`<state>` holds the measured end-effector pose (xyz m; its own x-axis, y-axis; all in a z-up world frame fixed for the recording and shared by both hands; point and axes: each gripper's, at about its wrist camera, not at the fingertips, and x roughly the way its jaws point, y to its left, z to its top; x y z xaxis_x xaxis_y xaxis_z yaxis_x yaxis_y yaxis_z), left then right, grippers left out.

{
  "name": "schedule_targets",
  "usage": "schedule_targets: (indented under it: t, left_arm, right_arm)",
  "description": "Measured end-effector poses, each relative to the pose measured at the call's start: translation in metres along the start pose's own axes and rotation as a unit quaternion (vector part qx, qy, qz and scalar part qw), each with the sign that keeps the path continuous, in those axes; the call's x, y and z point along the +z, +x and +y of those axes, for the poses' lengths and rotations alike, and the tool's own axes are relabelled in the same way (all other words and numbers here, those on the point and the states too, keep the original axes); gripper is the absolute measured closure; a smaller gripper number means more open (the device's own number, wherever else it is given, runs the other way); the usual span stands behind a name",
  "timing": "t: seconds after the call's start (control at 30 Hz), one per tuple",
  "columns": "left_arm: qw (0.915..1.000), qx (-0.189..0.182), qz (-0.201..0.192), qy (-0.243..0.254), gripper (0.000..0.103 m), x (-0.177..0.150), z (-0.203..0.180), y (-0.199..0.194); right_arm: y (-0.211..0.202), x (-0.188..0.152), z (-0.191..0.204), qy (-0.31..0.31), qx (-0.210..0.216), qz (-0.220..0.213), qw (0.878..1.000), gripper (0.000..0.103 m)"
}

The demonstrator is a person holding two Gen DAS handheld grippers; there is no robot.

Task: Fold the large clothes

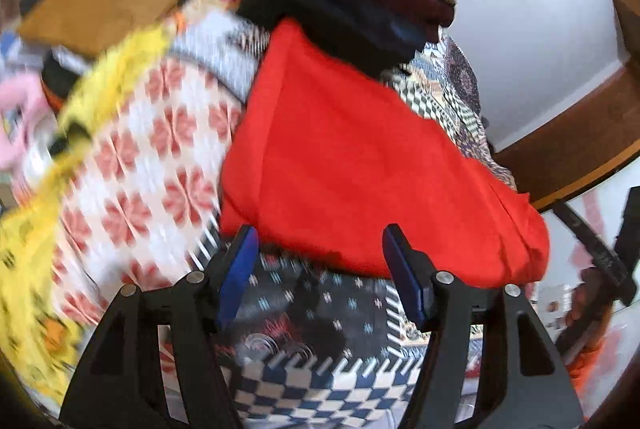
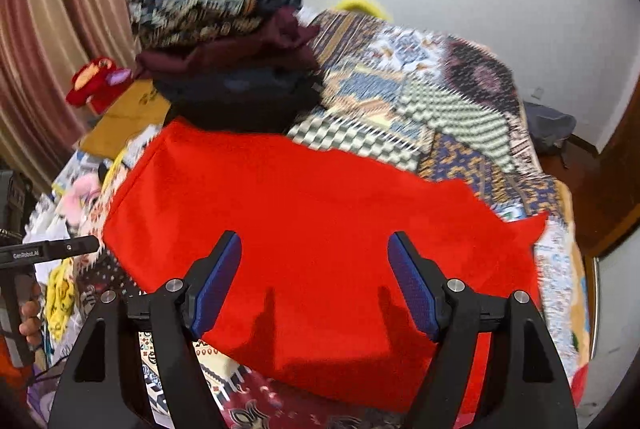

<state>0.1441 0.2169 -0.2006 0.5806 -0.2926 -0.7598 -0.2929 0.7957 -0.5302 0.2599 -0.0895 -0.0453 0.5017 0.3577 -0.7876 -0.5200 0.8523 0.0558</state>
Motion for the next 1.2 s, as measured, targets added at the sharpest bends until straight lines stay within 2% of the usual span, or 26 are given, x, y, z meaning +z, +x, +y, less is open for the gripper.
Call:
schedule_targets:
  t: [0.03, 0.13, 0.23, 0.4, 0.53, 0.73, 0.8, 0.83, 0.9, 0.97, 1.13, 1.2]
  left_arm:
    - [0.9998, -0.01, 0.007, -0.015, 0.039, -0.003, 0.005, 0.004]
    - [0.9949, -0.074, 0.035, -0.059, 0.039, -0.008, 0.015, 0.019]
    - [0.9913, -0.107, 0.044, -0.064, 0.039, -0.008, 0.013, 0.03]
    - [0.9873, -0.115, 0.059, -0.093, 0.039, -0.004, 0.015, 0.061]
    - [0.991, -0.089, 0.023, -0.097, 0.039, 0.006, 0.013, 0.071]
    - [0.9895, -0.08, -0.006, -0.121, 0.04, 0.032, 0.011, 0.095]
    - [0.9901, -0.075, -0.004, -0.118, 0.052, 0.04, 0.008, 0.103]
    - [0.9906, -0.073, -0.004, -0.115, 0.063, 0.044, 0.006, 0.107]
    - [0.991, -0.072, -0.012, -0.113, 0.092, 0.048, 0.004, 0.104]
    - [0.9918, -0.068, -0.027, -0.105, 0.098, 0.05, 0.003, 0.093]
    - [0.991, -0.067, -0.092, -0.07, 0.101, 0.056, -0.016, 0.044]
    - [0.9895, -0.055, -0.126, -0.045, 0.101, 0.058, -0.029, 0.02]
  right_arm:
    - [0.008, -0.002, 0.004, -0.002, 0.001, 0.01, 1.0, 0.03]
    - [0.029, -0.008, 0.009, -0.007, 0.004, 0.04, 0.999, 0.03]
    - [0.045, -0.017, 0.008, -0.004, 0.008, 0.07, 0.998, 0.03]
    - [0.059, -0.029, 0.003, 0.007, 0.015, 0.094, 0.995, 0.03]
    - [0.057, -0.028, 0.002, 0.018, 0.022, 0.09, 0.996, 0.03]
    - [0.061, -0.022, 0.0, 0.02, 0.024, 0.097, 0.995, 0.03]
    - [0.06, -0.018, -0.001, 0.02, 0.024, 0.098, 0.995, 0.03]
    - [0.059, -0.015, -0.001, 0.02, 0.024, 0.096, 0.995, 0.03]
    - [0.056, -0.008, 0.0, 0.02, 0.022, 0.09, 0.996, 0.03]
    - [0.053, 0.0, 0.002, 0.021, 0.023, 0.082, 0.996, 0.03]
    - [0.058, 0.014, 0.021, 0.019, 0.044, 0.078, 0.996, 0.03]
    - [0.065, 0.015, 0.035, 0.011, 0.059, 0.086, 0.994, 0.03]
